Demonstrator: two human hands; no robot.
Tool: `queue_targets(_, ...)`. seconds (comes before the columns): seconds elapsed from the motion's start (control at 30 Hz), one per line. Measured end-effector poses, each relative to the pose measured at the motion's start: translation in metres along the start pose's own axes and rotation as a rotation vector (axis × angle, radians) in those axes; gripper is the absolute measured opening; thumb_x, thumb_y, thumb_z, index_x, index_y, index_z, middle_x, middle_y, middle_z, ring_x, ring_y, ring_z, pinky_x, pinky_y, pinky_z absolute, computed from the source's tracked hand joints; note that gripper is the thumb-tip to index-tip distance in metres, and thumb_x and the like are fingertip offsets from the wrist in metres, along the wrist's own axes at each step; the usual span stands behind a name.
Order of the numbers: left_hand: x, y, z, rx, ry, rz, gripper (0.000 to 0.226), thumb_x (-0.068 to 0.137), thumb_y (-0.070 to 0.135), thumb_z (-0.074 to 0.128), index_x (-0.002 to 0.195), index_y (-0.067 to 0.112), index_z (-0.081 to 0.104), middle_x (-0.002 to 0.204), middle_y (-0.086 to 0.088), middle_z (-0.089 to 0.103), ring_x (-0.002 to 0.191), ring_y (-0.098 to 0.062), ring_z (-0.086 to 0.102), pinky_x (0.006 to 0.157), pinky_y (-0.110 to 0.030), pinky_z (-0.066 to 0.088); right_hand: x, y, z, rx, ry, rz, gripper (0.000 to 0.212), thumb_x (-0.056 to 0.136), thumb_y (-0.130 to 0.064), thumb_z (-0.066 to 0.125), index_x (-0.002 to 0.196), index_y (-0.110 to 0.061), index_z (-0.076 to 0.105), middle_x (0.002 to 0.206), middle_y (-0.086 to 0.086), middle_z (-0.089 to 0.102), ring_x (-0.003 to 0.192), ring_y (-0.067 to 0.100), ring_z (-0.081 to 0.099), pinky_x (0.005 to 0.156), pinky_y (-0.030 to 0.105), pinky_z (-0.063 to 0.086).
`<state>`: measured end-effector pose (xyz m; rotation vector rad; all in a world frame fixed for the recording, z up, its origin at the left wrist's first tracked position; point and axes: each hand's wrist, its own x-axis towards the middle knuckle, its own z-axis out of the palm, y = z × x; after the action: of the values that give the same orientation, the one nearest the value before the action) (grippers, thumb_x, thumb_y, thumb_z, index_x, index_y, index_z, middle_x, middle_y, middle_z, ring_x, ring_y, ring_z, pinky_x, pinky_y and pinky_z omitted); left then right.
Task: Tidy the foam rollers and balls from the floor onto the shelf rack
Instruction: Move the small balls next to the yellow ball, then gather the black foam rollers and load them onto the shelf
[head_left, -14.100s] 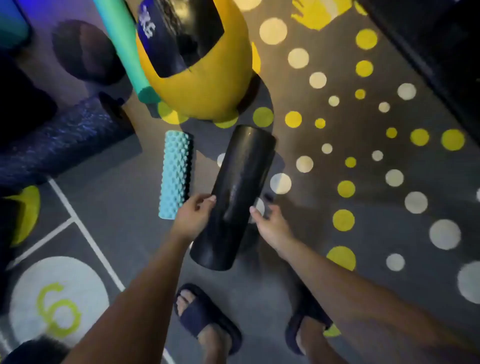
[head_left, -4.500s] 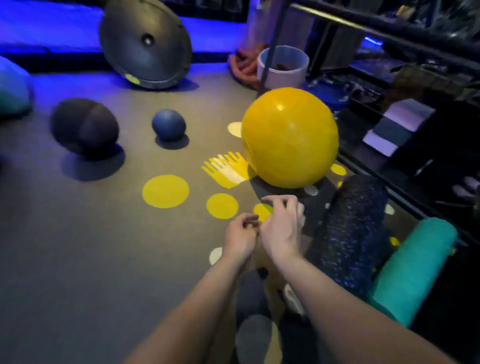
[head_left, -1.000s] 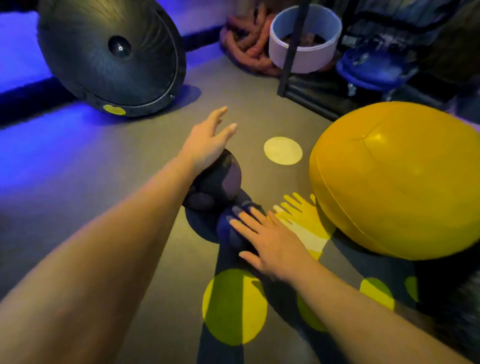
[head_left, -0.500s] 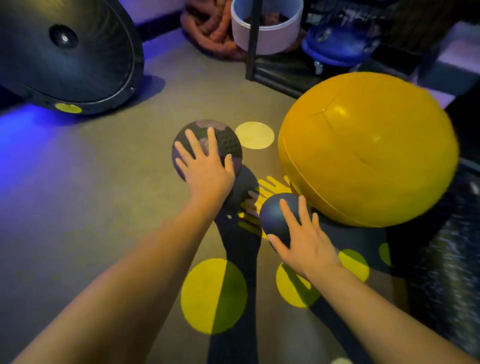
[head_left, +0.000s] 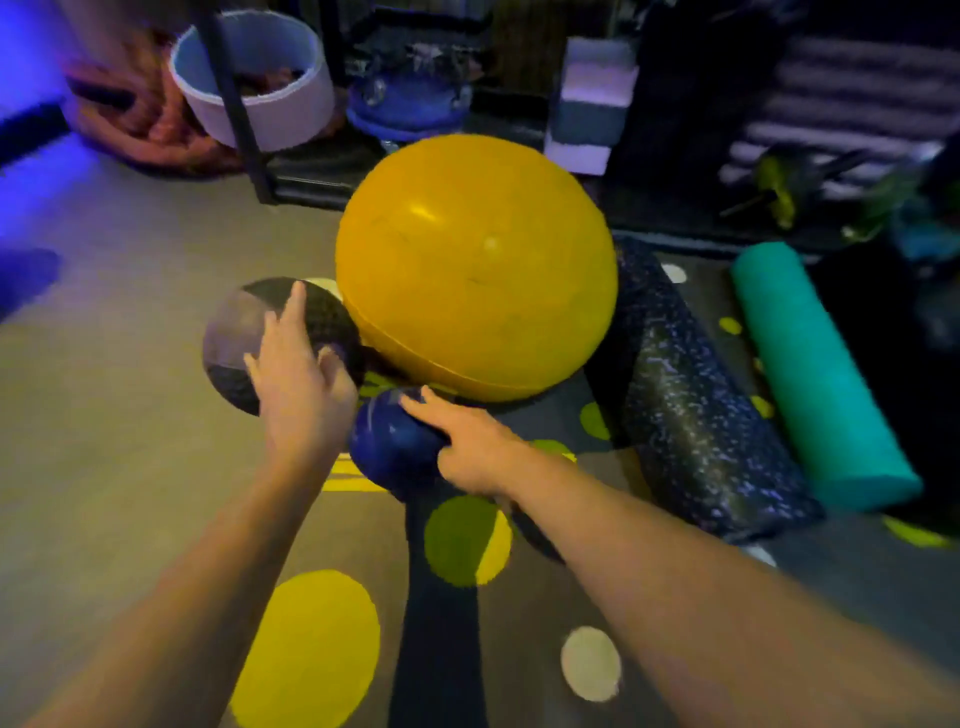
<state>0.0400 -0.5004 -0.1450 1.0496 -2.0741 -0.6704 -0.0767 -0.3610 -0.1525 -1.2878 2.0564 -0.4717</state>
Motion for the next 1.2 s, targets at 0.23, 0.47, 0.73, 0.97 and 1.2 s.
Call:
queue_targets(0.23,-0.086,0.167,0.084,-0.349,-0.092,0.364,0.031,0.090,0.018,0.050,0.117,0.010,0.061,0.102,-0.012,0.058,0.091,-0.035,0.061,0.078,-0.049,0.050,-0.157,0.121,-0.064,0.141,0.530,0.386,0.033,0.083,-0.008,0.047,0.080,-0.014,0.079,0.086,0.003,0.078,0.088,0.019,0.071,0.088,0.035,0.056)
queue_targets(0.47,-0.226,0.326,0.194,-0.576,-0.582,0.315,0.028,0.089,0.004,0.057,0.115,0.013,0.062,0.102,-0.013,0.061,0.093,-0.035,0.059,0.087,-0.049,0.049,-0.389,0.213,-0.085,0.181,1.049,0.887,0.039,0.079,0.001,0.044,0.057,-0.027,0.060,0.063,-0.005,0.064,0.074,0.028,0.068,0.068,0.033,0.053)
queue_targets(0.73,-0.405,0.438,0.179,-0.625,-1.393,0.561,0.031,0.096,0.002,0.061,0.119,0.022,0.061,0.094,0.003,0.065,0.079,-0.017,0.066,0.077,-0.027,0.052,-0.663,0.253,-0.019,0.055,0.676,1.449,0.029,0.087,-0.009,0.050,0.105,-0.017,0.071,0.108,0.017,0.071,0.101,0.038,0.067,0.085,0.037,0.056)
queue_targets(0.97,-0.532,0.474,0.158,-0.627,-1.743,0.547,0.038,0.101,-0.004,0.050,0.129,0.020,0.057,0.109,-0.005,0.070,0.079,-0.002,0.070,0.067,-0.018,0.053,-0.780,0.288,0.018,0.271,0.512,1.538,0.043,0.097,-0.012,0.045,0.139,-0.006,0.053,0.140,0.020,0.055,0.126,0.037,0.058,0.103,0.043,0.051)
queue_targets(1.2,-0.656,0.603,0.140,-0.505,-1.724,0.701,0.028,0.103,0.001,0.049,0.122,0.021,0.052,0.108,-0.008,0.062,0.087,-0.021,0.066,0.068,-0.032,0.049,-0.898,0.328,0.012,0.403,1.005,1.460,0.048,0.094,-0.012,0.047,0.143,-0.013,0.051,0.140,0.019,0.057,0.129,0.036,0.055,0.108,0.040,0.047)
